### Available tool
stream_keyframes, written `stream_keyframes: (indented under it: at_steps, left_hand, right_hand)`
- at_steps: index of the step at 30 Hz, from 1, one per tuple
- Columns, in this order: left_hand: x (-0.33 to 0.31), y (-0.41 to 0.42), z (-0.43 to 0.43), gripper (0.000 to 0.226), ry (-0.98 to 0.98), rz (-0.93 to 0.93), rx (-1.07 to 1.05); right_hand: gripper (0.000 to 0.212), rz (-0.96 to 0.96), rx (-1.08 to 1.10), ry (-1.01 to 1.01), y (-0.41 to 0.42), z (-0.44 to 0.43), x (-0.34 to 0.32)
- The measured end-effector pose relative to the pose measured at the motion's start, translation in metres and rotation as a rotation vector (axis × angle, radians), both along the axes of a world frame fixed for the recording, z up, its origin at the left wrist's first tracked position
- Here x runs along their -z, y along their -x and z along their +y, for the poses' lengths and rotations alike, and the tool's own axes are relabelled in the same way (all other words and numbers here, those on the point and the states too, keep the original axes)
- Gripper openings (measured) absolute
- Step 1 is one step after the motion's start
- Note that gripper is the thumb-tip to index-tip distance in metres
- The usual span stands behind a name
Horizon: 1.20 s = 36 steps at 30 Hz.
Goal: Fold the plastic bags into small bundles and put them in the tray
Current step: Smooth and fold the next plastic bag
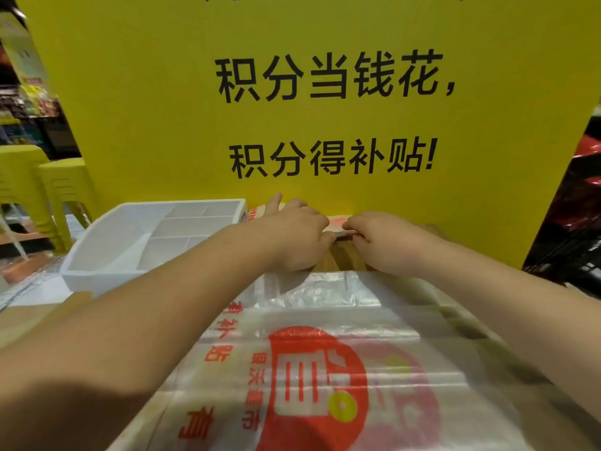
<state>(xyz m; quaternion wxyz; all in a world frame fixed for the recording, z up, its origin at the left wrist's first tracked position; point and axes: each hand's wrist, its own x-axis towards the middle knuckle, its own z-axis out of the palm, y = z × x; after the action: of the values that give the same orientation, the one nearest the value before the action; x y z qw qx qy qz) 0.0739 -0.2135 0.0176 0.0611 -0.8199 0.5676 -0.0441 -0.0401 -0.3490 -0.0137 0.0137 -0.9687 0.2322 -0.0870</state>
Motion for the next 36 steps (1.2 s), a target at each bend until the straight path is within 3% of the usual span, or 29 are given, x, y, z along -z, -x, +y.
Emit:
stream_keyframes:
  at_steps: [8,14,20,23,25,29,33,36]
  left_hand:
    - [-0.023,0.049,0.109,0.06,-0.066,-0.088,0.011]
    - [-0.001,0.082,0.22,0.071,0.071,0.063,0.103]
    - [0.036,0.103,0.298,0.089,-0.039,0.26,0.029]
    - [0.053,0.101,0.305,0.068,0.082,0.263,0.03]
    - [0.058,0.095,0.304,0.067,0.165,0.272,0.044]
    - [0.061,0.089,0.296,0.057,0.312,0.261,0.087]
    - [0.059,0.077,0.303,0.028,0.441,0.223,0.039]
    - [0.051,0.065,0.308,0.022,0.451,0.263,-0.009]
  right_hand:
    - [0.038,-0.072,-0.182,0.0,0.081,0.102,-0.026]
    - [0.046,-0.114,-0.348,-0.103,0.161,0.174,-0.011]
    - [0.082,0.05,-0.359,-0.098,0.217,0.209,0.02]
    - [0.062,0.039,-0.324,-0.071,0.221,0.21,0.027]
    - [0.053,0.027,-0.317,-0.049,0.217,0.205,0.027]
    - [0.064,-0.001,-0.342,-0.04,0.213,0.18,0.022]
    - [0.056,-0.043,-0.296,0.058,0.214,0.157,0.02]
    - [0.047,-0.058,-0.281,0.045,0.216,0.142,0.02]
